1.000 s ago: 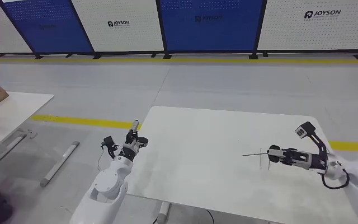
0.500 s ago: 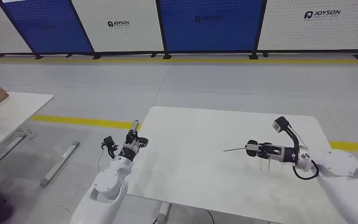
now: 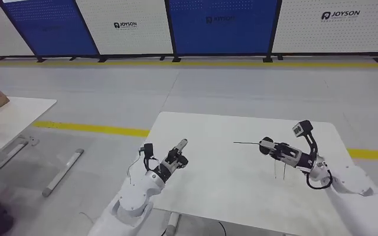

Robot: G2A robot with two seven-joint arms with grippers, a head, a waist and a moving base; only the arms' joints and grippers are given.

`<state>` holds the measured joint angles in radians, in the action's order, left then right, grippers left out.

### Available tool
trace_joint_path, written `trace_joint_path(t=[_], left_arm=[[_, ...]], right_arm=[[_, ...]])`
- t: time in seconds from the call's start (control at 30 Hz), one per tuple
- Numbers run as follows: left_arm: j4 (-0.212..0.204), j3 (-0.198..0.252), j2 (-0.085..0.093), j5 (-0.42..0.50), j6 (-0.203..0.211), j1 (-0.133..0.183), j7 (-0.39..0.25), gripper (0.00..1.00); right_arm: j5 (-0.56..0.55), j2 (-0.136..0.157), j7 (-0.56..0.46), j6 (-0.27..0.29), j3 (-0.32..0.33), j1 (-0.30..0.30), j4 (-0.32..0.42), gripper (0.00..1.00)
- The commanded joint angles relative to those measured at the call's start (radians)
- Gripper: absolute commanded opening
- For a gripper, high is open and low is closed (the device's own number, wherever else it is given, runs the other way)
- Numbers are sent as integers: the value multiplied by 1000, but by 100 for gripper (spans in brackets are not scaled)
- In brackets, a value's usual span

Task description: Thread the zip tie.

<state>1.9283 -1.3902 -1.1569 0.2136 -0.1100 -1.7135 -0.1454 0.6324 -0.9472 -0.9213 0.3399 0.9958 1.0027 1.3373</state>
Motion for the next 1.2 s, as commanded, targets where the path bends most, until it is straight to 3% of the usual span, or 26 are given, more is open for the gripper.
trace_joint_path(t=[0.0,0.23,0.3,0.47,0.67,0.77,1.1,1.17], left_arm=[[-17,15,-4,-12,-4,15,63,100],[-17,15,-4,-12,-4,15,63,100],[-20,16,-5,-10,2,17,62,100],[-33,43,-1,-5,53,18,-82,100],[-28,110,-1,-19,94,26,-191,100],[-59,145,-8,12,111,53,-176,100],[-59,145,-8,12,111,53,-176,100],[-64,146,-10,37,115,58,-157,100]], right_arm=[[0,1,-1,0,1,0,1,0],[0,1,-1,0,1,0,1,0],[-41,0,55,-7,7,8,13,0],[-124,-23,157,0,-40,30,61,0],[-200,-83,264,0,-136,-6,17,0],[-176,-110,256,0,-169,-27,-34,0],[-176,-110,256,0,-169,-27,-34,0],[-141,-113,247,0,-162,-5,9,0]])
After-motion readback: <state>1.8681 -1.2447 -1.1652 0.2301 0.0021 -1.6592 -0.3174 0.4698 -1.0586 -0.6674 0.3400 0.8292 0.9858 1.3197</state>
